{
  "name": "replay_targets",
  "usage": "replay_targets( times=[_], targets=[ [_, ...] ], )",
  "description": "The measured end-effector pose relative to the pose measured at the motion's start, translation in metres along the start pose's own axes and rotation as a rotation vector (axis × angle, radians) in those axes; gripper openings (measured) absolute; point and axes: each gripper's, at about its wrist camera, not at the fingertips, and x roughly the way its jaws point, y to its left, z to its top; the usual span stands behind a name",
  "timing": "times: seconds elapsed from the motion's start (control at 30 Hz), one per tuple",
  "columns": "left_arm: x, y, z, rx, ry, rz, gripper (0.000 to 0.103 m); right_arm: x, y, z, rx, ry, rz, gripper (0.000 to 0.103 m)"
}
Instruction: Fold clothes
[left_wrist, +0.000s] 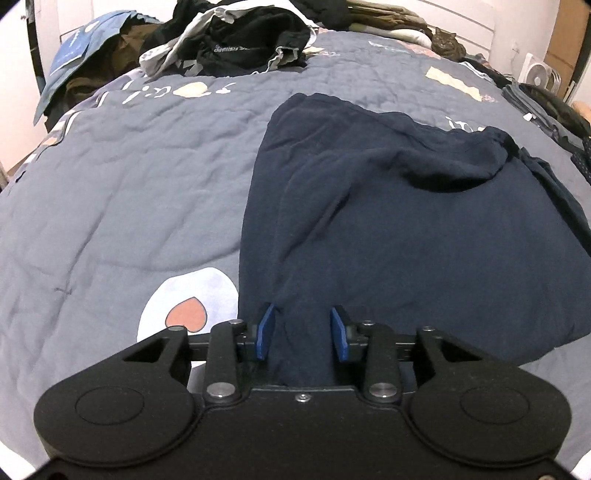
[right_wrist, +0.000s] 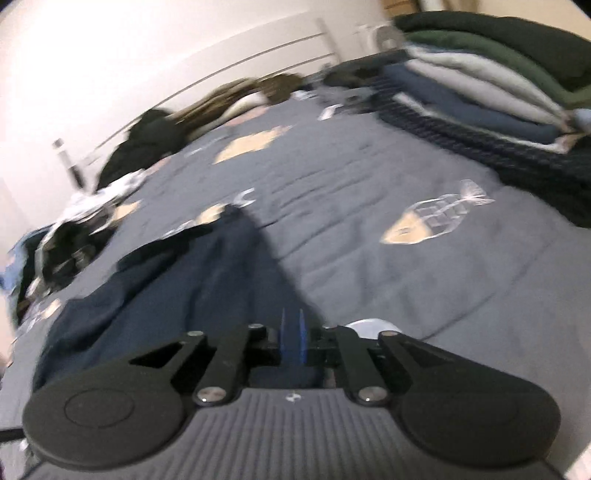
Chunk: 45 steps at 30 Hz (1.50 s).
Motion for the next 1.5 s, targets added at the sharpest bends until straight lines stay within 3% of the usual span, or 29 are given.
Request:
replay_targets(
  times=[0.07, 0.33, 0.4, 0.47, 0.63, 0.73, 0.83, 0.9, 1.0, 1.07, 1.23, 1.3, 1.33, 1.37, 1.5],
  targets=[
    [0.002, 0.0, 0.0, -0.007, 0.002, -0.002, 0.036, 0.002, 0.008, -0.003, -0.049, 0.008, 0.0, 0.034],
    [0.003, -0.001, 0.001, 0.002, 0.003, 0.004, 0.039, 0.021, 0.034, -0.022, -0.233, 0.072, -0.027, 0.036],
    [0.003, -0.001, 0.001, 0.004, 0.003, 0.005, 0.04, 0.026, 0.035, -0.026, -0.25, 0.107, -0.032, 0.031],
    [0.004, -0.001, 0.001, 0.006, 0.003, 0.007, 0.041, 0.031, 0.033, -0.028, -0.257, 0.143, -0.052, 0.0],
    [0.004, -0.002, 0.001, 0.011, 0.004, 0.01, 0.041, 0.025, 0.025, -0.023, -0.215, 0.11, -0.085, 0.0],
    [0.005, -0.002, 0.0, 0.011, 0.004, 0.011, 0.041, 0.018, 0.015, -0.016, -0.199, 0.048, -0.18, 0.0],
    [0.005, -0.004, 0.001, 0.013, 0.005, 0.016, 0.043, 0.011, 0.003, -0.009, -0.118, 0.072, -0.076, 0.0],
    [0.005, -0.005, 0.001, 0.017, 0.005, 0.018, 0.045, 0.007, 0.008, -0.008, -0.126, 0.074, -0.03, 0.002],
    [0.006, -0.008, 0.0, 0.033, 0.005, 0.022, 0.048, 0.009, 0.018, -0.011, -0.18, 0.075, -0.016, 0.016],
    [0.006, -0.008, 0.0, 0.035, 0.005, 0.023, 0.048, 0.011, 0.024, -0.013, -0.216, 0.076, -0.006, 0.034],
    [0.007, -0.008, 0.001, 0.031, 0.006, 0.021, 0.048, 0.027, 0.03, -0.018, -0.273, 0.136, -0.014, 0.035],
    [0.007, -0.008, 0.001, 0.031, 0.006, 0.021, 0.048, 0.026, 0.027, -0.015, -0.257, 0.13, -0.016, 0.032],
    [0.007, -0.008, 0.0, 0.03, 0.006, 0.02, 0.048, 0.024, 0.025, -0.013, -0.245, 0.122, -0.016, 0.02],
    [0.007, -0.008, 0.0, 0.029, 0.006, 0.019, 0.049, 0.022, 0.023, -0.011, -0.233, 0.114, -0.016, 0.0],
    [0.007, -0.009, 0.001, 0.027, 0.008, 0.019, 0.049, 0.015, 0.016, -0.003, -0.184, 0.081, -0.017, 0.0]
  ],
)
